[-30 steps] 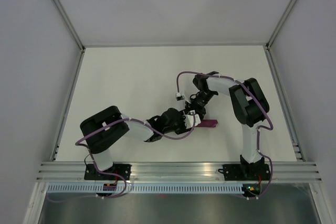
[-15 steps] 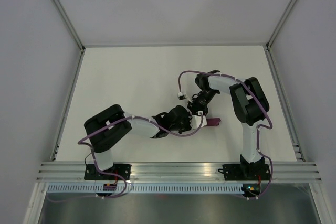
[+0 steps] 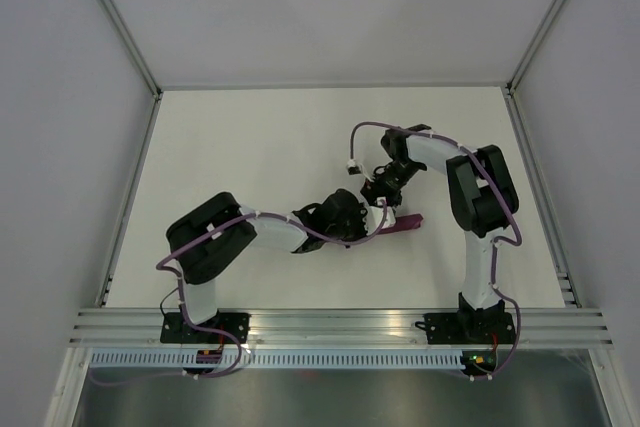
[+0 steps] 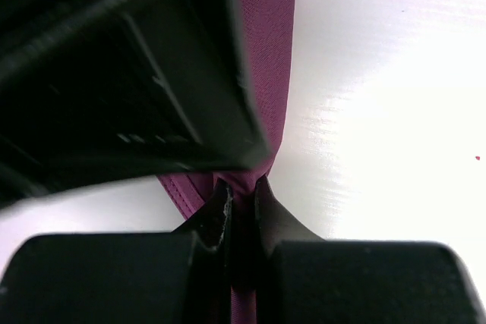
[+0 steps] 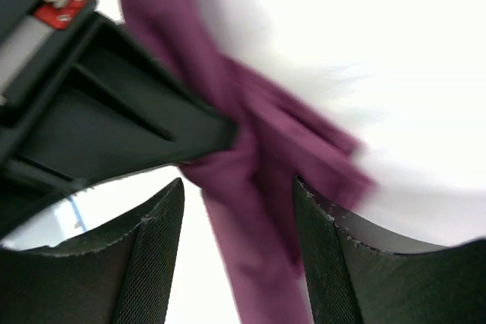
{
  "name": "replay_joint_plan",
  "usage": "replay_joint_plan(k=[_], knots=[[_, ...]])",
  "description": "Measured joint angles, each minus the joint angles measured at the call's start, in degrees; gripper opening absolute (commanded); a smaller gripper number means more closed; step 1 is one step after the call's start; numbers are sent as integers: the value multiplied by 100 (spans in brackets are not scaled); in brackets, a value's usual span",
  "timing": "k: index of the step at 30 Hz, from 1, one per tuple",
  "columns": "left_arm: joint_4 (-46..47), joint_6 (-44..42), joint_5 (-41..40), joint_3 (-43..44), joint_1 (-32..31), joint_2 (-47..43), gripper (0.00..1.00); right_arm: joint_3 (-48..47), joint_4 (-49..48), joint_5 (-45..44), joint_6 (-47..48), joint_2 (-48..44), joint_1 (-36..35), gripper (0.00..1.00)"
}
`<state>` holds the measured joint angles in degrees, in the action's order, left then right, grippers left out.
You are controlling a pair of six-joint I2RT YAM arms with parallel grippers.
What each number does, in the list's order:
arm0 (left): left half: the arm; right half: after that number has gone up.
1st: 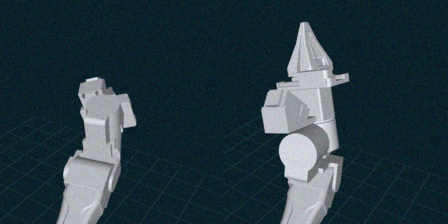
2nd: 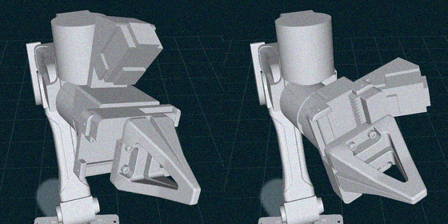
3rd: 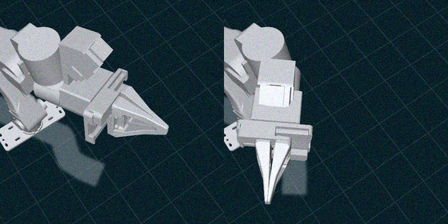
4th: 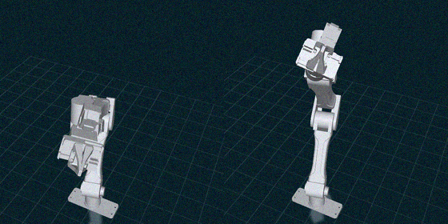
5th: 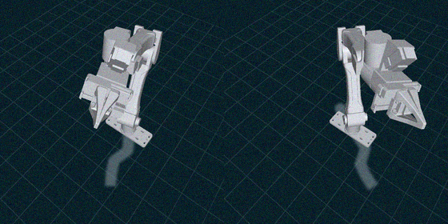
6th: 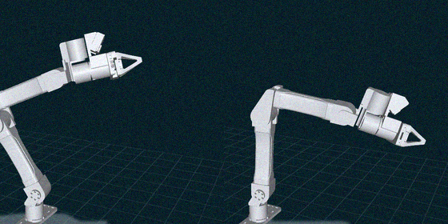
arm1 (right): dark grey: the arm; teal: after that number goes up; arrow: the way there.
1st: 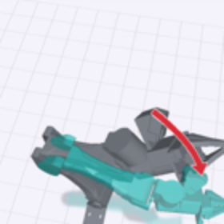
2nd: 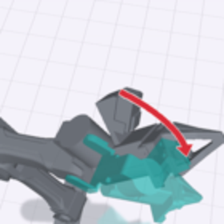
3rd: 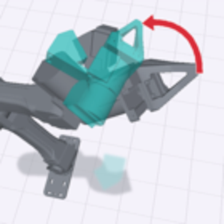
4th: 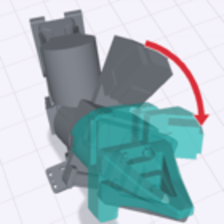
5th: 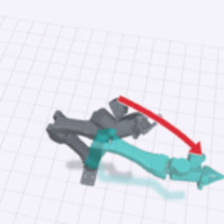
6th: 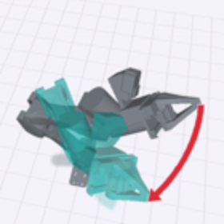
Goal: Fold the napkin, place the utensils inside, and roll it up
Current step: Roll the napkin at the center of the board.
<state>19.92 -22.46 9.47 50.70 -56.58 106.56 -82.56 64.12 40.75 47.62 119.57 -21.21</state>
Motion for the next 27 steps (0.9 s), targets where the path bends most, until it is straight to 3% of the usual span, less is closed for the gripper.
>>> replay_joint_plan(k=[9,15,21,27], knots=[[-339,356,675,387,317,203,2,-63,-1121,258,-664,-549,1029,68],[-957,518,1259,898,538,428,2,-61,-1462,1069,-918,-1274,1910,69],[-1493,645,1803,1344,719,658,2,125,-680,1788,179,-1672,2852,69],[-1910,680,2247,1690,828,859,2,1784,-798,1589,940,-2852,2863,71]])
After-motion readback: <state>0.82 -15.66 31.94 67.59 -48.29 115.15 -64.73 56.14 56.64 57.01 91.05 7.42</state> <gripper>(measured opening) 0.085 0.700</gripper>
